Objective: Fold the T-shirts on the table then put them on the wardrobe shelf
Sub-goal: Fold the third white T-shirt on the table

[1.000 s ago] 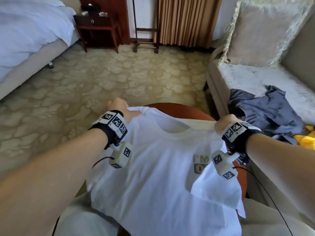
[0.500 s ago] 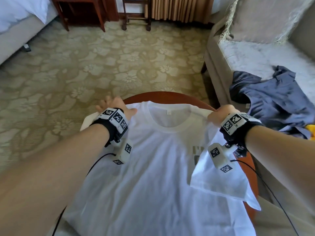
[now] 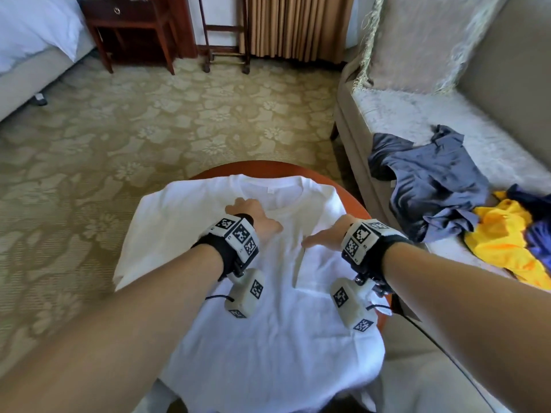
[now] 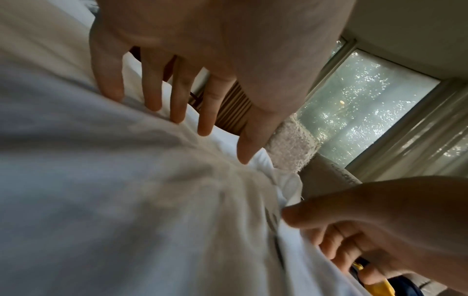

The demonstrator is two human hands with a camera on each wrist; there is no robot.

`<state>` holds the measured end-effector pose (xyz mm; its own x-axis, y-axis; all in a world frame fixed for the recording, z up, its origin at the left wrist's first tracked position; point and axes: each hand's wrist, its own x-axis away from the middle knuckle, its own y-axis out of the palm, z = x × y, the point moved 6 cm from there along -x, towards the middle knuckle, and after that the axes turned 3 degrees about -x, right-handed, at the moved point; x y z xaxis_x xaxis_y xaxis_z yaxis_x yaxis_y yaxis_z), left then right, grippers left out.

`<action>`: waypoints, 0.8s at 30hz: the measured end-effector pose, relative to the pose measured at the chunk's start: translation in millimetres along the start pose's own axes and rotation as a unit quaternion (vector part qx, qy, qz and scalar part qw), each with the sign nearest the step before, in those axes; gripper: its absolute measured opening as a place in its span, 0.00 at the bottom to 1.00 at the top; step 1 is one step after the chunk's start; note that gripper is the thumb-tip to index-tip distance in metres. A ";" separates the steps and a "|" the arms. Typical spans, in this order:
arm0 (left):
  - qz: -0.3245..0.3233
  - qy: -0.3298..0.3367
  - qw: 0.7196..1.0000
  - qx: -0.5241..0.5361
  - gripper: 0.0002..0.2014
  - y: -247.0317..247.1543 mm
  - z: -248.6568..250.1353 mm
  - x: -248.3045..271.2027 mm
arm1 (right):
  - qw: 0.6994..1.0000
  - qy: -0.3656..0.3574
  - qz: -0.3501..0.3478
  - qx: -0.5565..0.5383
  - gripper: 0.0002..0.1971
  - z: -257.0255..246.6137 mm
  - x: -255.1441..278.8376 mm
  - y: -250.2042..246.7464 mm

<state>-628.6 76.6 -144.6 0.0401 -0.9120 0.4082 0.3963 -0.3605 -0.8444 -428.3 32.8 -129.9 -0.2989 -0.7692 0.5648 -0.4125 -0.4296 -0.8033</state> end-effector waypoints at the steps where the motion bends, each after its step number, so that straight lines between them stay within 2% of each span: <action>1: -0.008 -0.004 1.000 -0.004 0.33 4.4 3.5 4.5 | 1.000 0.000 -0.002 0.016 0.45 2.6 3.7 6.6; 4: -0.039 -0.010 0.999 -0.002 0.38 16.0 7.1 10.8 | 0.999 -0.004 0.012 0.042 0.45 3.4 9.4 18.5; 7: -0.052 -0.018 0.998 0.000 0.42 23.5 9.0 13.6 | 0.998 -0.036 0.011 0.044 0.21 4.1 8.7 18.3; 8: -0.055 -0.020 0.998 0.000 0.42 26.0 10.4 14.7 | 0.998 -0.043 0.010 0.046 0.17 6.3 5.2 15.4; 10: -0.056 -0.031 0.998 0.007 0.43 31.2 12.7 15.7 | 0.998 -0.048 0.006 0.032 0.18 12.6 -0.2 2.8; 12: -0.050 -0.042 0.998 0.006 0.45 31.7 15.3 17.4 | 0.998 -0.048 -0.030 0.007 0.19 20.5 -6.9 -11.7; 14: -0.050 -0.057 0.997 -0.022 0.49 30.3 18.1 18.7 | 0.995 -0.016 -0.053 -0.083 0.14 33.9 -5.7 -32.3; 16: -0.053 -0.073 0.995 -0.047 0.53 29.1 22.9 19.9 | 0.983 0.019 -0.020 -0.180 0.06 57.6 -5.2 -57.2; 20: -0.045 -0.089 0.992 -0.077 0.51 25.5 40.0 27.1 | 0.958 0.058 -0.012 -0.282 0.16 111.6 -17.0 -82.6; 22: -0.050 -0.083 0.992 -0.086 0.51 27.4 50.6 29.4 | 0.948 0.053 -0.001 -0.315 0.17 126.7 -28.9 -90.2; 24: -0.050 -0.060 0.993 -0.094 0.50 32.7 63.1 27.7 | 0.951 0.048 0.012 -0.304 0.15 134.6 -37.9 -94.1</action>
<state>-556.6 51.9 -138.9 0.1226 -0.8439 0.5223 0.2270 -0.4885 -0.8425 -262.3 38.8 -101.2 -0.3789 -0.7165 0.5857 -0.8176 -0.0373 -0.5745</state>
